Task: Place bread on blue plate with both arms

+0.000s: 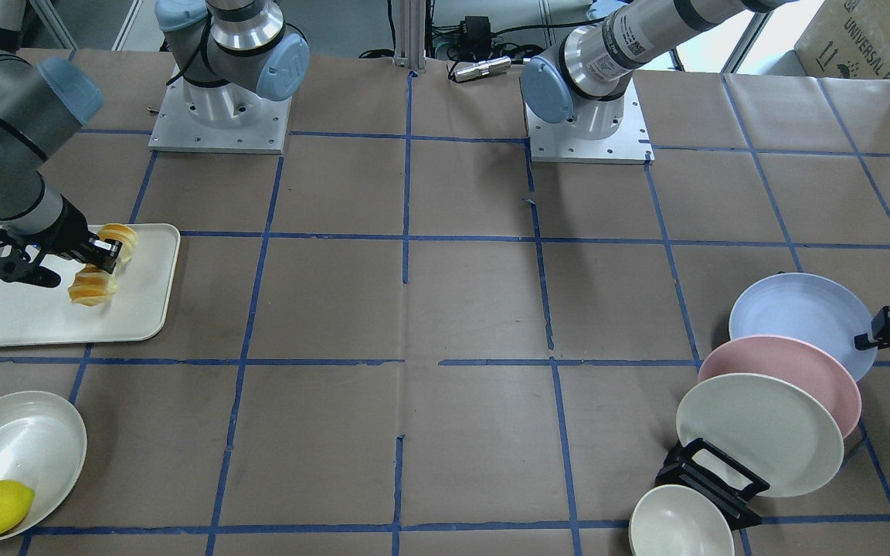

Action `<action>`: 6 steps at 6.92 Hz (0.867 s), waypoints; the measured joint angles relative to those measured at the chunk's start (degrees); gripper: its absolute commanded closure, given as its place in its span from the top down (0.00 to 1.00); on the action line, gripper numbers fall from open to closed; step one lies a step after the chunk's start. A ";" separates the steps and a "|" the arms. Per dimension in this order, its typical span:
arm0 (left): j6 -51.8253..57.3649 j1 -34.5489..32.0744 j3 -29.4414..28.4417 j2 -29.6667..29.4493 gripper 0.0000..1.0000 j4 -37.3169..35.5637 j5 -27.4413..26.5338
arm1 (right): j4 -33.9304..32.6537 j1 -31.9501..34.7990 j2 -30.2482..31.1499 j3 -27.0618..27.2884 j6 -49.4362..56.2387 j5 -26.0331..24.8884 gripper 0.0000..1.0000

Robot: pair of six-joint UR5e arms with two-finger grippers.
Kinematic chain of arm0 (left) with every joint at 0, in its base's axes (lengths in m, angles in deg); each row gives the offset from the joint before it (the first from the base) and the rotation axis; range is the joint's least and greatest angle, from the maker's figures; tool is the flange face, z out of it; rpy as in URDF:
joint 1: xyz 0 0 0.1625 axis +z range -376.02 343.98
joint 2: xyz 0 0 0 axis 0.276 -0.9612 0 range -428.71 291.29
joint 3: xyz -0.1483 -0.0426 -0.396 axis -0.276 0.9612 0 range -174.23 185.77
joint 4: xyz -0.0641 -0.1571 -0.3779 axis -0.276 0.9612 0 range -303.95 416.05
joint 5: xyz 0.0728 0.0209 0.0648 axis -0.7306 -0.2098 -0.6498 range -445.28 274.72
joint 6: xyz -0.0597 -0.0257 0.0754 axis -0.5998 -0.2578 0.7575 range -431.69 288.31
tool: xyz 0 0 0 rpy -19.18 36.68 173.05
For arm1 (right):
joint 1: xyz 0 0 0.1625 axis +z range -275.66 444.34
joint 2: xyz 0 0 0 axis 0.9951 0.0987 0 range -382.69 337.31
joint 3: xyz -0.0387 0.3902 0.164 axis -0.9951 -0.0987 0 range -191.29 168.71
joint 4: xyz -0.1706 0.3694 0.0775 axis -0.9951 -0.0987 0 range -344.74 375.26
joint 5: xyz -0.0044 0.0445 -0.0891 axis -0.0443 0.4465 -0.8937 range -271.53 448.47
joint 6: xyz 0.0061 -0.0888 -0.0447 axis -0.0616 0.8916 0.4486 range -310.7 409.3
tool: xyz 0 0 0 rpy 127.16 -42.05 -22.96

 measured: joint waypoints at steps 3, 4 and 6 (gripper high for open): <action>-1.46 -0.08 0.79 5.97 0.06 5.00 -0.45 | 27.30 0.35 10.47 -14.83 0.16 0.47 0.08; -3.62 -0.87 1.94 9.19 0.06 7.35 -0.45 | 31.06 2.28 11.44 -18.34 -0.16 0.62 0.08; -10.04 -5.20 7.11 16.26 0.06 9.22 -0.31 | 33.47 11.98 11.61 -25.48 -4.40 0.67 0.08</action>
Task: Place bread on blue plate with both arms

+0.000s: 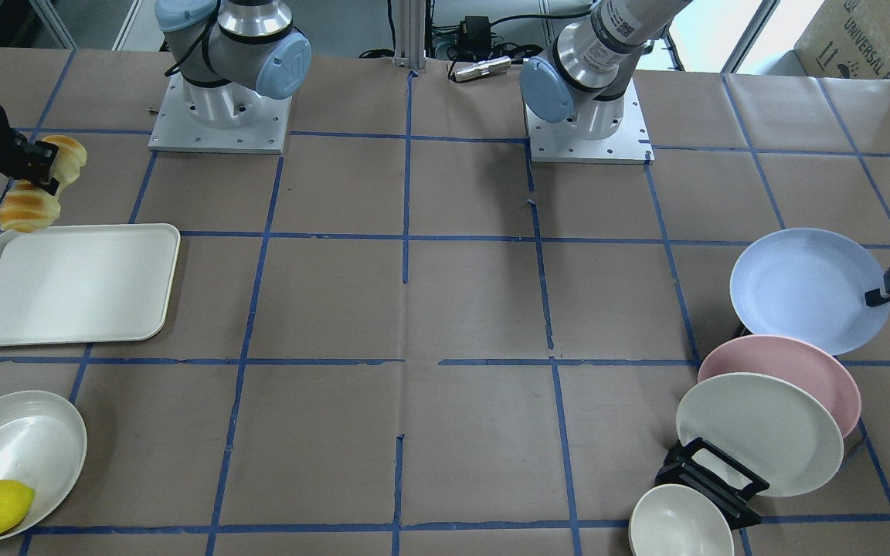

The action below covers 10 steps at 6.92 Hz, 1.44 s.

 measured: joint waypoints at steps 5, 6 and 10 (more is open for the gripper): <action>-23.89 -21.75 6.60 5.17 0.06 -1.10 6.11 | 0.81 23.92 -2.54 -6.51 -9.64 0.07 0.08; -27.16 -25.95 7.55 4.16 0.06 -4.16 9.10 | 0.46 25.28 -3.43 -6.73 -9.86 0.03 0.08; -39.88 -39.96 9.21 -7.44 0.06 -24.04 13.73 | 0.23 25.99 -4.27 -6.66 -9.54 -0.09 0.07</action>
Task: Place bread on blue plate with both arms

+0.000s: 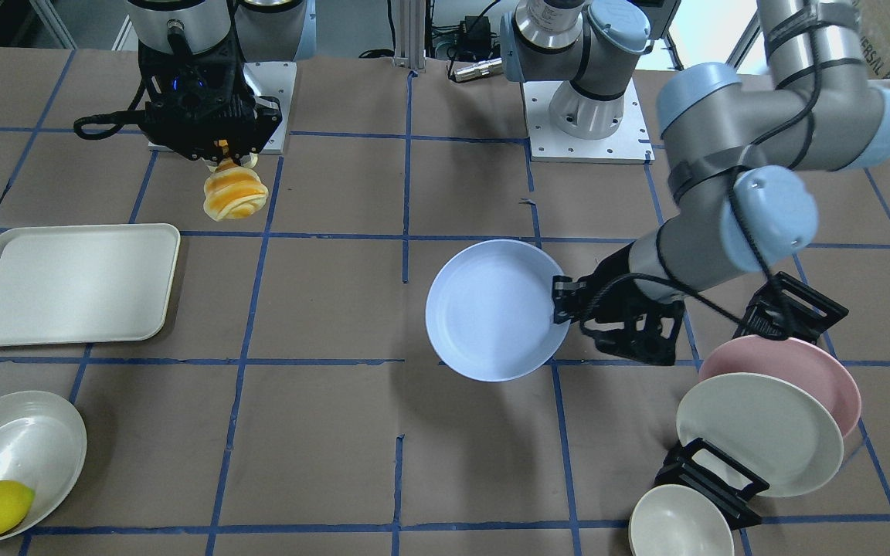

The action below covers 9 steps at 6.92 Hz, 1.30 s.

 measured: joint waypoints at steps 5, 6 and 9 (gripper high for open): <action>-2.08 -3.83 1.77 -4.96 0.82 -10.50 5.37 | -8.08 3.37 -9.59 0.63 -0.22 3.74 0.06; -2.25 -3.96 1.82 -5.39 1.00 -11.97 5.46 | -11.88 4.42 -12.63 0.40 -0.38 4.14 0.07; -3.56 -1.52 1.25 -0.82 1.00 -10.39 -0.86 | -23.70 6.64 -21.41 -0.45 -0.49 4.42 0.06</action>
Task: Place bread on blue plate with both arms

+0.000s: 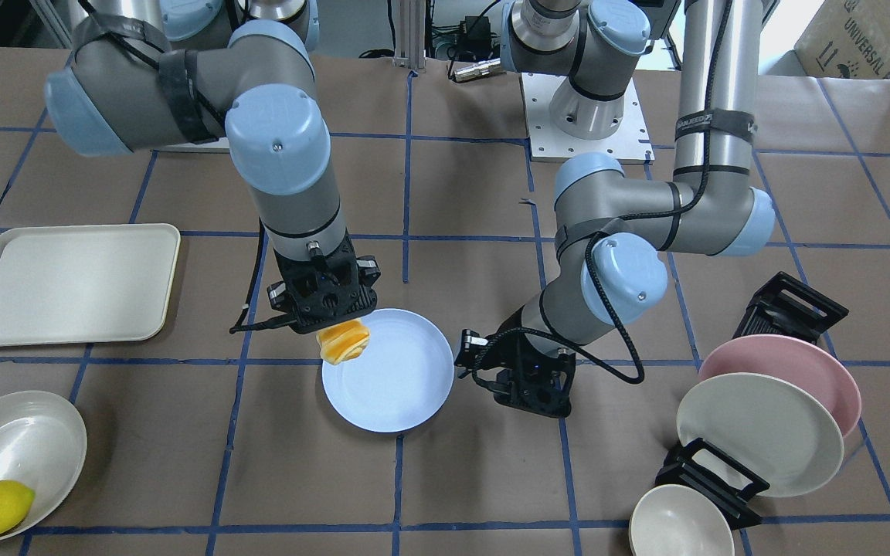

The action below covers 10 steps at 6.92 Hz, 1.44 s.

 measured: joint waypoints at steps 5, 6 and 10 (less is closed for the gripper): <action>-0.17 4.26 -5.89 19.48 1.00 28.60 -18.31 | -3.87 4.10 -9.63 -3.57 -0.02 -0.06 0.06; -0.27 4.14 -5.94 21.19 1.00 30.08 -18.53 | -3.90 4.39 -10.17 -3.49 0.00 -0.13 0.07; -2.64 3.97 -6.41 22.42 1.00 30.50 -16.29 | -3.91 4.53 -11.57 -3.66 0.85 -0.31 1.00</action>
